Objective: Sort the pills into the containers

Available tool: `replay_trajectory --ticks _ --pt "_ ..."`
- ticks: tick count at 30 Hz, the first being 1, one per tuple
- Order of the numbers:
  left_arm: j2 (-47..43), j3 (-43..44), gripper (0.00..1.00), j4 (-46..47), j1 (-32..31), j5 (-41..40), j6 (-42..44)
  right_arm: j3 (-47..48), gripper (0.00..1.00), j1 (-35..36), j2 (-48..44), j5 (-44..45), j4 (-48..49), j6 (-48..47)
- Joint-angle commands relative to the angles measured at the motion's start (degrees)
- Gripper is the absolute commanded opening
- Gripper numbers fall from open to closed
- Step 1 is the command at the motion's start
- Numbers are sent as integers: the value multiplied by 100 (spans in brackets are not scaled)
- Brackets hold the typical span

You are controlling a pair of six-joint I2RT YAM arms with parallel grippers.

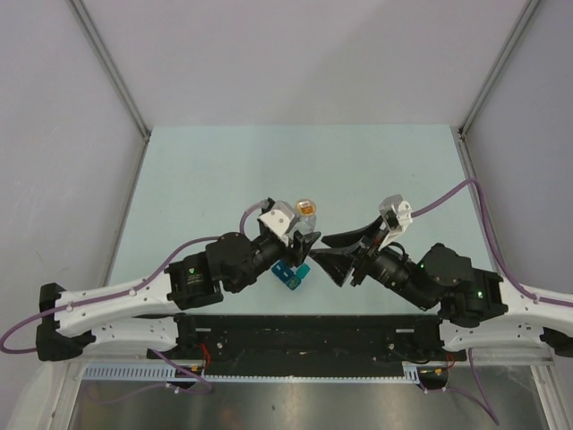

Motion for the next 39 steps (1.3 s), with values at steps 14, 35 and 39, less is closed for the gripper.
replay_trajectory --ticks 14,35,39 --pt "-1013 71 0 355 63 2927 -738 1 53 148 -1037 -1170 -211 -1872" --pt "-618 -78 0 319 63 5093 -800 265 53 139 -861 -3782 -17 -2673" --pt "-451 -43 0 328 63 5181 -800 326 54 122 -712 -3642 19 -2673"
